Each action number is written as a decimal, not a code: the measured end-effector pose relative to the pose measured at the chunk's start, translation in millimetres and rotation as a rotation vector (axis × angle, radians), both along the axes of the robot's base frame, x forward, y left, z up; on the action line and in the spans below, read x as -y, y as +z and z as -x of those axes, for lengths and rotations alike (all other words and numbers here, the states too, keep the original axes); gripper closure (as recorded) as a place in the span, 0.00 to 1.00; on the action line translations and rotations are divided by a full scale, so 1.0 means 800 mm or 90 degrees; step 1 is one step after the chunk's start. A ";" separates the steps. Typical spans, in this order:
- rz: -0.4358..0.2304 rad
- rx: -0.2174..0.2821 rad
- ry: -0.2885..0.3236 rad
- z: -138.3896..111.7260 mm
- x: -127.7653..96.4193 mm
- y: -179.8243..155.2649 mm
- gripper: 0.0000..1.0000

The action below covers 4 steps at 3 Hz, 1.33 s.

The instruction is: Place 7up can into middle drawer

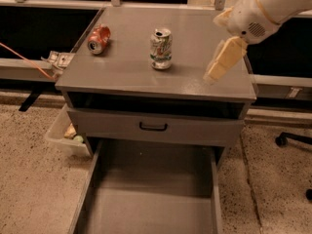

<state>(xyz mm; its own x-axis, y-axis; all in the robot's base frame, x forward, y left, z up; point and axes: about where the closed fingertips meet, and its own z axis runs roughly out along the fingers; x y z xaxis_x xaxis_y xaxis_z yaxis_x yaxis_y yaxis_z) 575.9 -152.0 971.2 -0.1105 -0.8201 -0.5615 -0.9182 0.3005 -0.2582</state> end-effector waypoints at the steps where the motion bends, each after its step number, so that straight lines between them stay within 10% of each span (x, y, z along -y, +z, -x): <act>1: -0.040 -0.008 0.007 -0.016 -0.021 0.005 0.00; 4: -0.166 -0.001 0.063 -0.019 -0.046 0.052 0.00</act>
Offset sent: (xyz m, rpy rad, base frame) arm 0.0142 0.0454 0.0546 0.2878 -0.0097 0.1089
